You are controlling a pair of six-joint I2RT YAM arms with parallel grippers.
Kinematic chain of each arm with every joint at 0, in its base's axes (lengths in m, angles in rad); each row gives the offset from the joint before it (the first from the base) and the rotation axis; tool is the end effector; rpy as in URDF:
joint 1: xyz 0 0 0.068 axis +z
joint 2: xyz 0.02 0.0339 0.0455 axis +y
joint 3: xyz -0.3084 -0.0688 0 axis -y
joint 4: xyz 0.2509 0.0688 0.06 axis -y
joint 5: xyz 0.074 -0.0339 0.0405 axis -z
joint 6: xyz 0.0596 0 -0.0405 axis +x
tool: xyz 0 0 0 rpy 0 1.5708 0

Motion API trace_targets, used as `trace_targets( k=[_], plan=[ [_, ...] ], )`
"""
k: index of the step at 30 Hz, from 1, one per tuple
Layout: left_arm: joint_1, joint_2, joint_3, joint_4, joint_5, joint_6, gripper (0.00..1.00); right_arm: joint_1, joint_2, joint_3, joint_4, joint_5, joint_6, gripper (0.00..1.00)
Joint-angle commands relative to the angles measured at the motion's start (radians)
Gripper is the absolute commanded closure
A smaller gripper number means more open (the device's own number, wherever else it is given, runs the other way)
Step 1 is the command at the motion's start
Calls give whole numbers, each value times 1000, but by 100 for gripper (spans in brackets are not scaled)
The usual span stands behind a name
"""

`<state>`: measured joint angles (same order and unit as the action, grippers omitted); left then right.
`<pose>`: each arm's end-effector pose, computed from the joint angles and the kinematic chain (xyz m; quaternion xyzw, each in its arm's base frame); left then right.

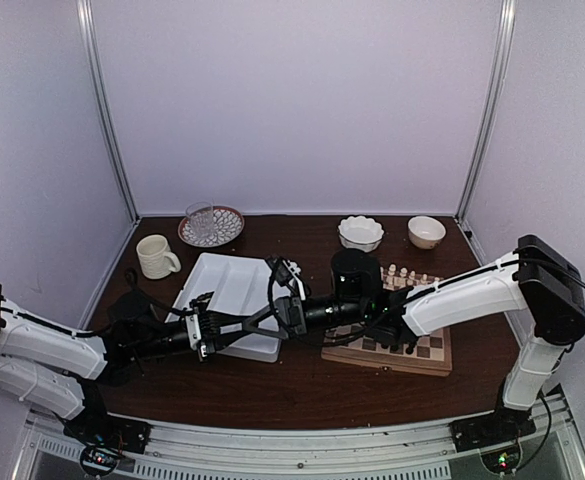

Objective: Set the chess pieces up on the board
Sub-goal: Pass from the right arm to the left

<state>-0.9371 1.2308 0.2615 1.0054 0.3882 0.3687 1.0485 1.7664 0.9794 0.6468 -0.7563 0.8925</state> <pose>0.1226 -0.2049 0.2360 0.5241 0.4568 -0.3266 0.6404 0.1720 0.3807 0.2643 -0.2961 0.6806 0.6604 0.1143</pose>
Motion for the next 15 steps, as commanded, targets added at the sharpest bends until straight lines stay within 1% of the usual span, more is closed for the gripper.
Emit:
trace_targets(
  k=[1, 2, 8, 12, 15],
  plan=[
    [-6, -3, 26, -10, 10, -17, 94, 3, -24, 14, 26, 6, -49, 65],
    [-6, -2, 29, -17, 10, -17, 94, -2, -32, 11, 14, 11, -59, 62],
    [-6, 10, 38, -27, 13, -34, 95, -46, -105, -44, -13, 45, -127, 26],
    [-6, 32, 60, -59, 29, -44, 95, -108, -183, -100, -10, 58, -131, 20],
    [-6, 68, 79, -65, 45, -62, 96, -156, -262, -99, -133, 89, -193, 18]
  ],
)
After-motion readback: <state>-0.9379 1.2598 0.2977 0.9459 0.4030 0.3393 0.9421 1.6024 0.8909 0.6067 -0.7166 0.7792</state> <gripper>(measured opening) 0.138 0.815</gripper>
